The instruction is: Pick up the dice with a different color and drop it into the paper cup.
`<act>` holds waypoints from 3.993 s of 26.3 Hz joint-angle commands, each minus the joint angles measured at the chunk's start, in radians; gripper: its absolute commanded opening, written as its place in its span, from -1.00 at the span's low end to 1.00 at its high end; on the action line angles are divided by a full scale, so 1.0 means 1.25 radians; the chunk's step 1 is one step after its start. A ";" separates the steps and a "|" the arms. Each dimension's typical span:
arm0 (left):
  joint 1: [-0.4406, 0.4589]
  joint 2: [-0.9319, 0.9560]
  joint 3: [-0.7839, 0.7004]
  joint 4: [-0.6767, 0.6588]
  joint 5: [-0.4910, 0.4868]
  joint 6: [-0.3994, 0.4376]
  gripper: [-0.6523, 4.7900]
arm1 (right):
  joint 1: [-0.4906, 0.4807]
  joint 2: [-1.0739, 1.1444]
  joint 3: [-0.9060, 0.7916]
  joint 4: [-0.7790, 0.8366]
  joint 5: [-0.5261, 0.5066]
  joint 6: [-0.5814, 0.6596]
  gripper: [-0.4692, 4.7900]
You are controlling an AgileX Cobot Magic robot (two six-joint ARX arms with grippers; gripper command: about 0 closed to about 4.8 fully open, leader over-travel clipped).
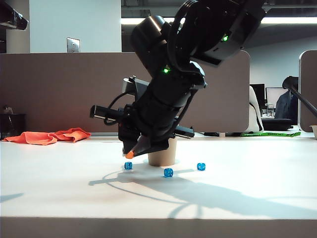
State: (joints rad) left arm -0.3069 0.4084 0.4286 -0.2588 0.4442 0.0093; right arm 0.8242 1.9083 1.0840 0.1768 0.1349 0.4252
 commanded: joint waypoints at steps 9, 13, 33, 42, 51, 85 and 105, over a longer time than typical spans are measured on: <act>0.000 0.000 0.004 0.007 0.002 -0.002 -0.78 | 0.009 -0.056 0.058 0.009 0.000 -0.008 -0.63; 0.001 0.000 0.004 0.007 0.002 -0.002 -0.78 | 0.009 -0.078 0.066 0.006 0.001 -0.008 -0.63; 0.001 0.000 0.005 0.008 0.002 -0.002 -0.78 | 0.003 -0.194 0.067 -0.012 0.060 -0.092 -0.63; 0.001 0.000 0.005 0.010 0.004 -0.008 -0.78 | -0.040 -0.194 0.066 -0.078 0.082 -0.092 -0.63; 0.001 0.000 0.005 0.010 0.003 -0.008 -0.78 | -0.063 -0.193 0.066 -0.103 0.090 -0.092 -0.63; 0.001 0.000 0.005 0.010 0.002 -0.008 -0.78 | -0.067 -0.183 0.066 -0.137 0.128 -0.093 -0.61; 0.001 0.000 0.004 0.010 0.002 -0.008 -0.78 | -0.072 -0.159 0.066 -0.096 0.120 -0.093 -0.37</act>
State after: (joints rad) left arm -0.3065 0.4088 0.4286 -0.2584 0.4442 0.0025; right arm 0.7322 1.7164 1.1629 0.0471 0.2874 0.3122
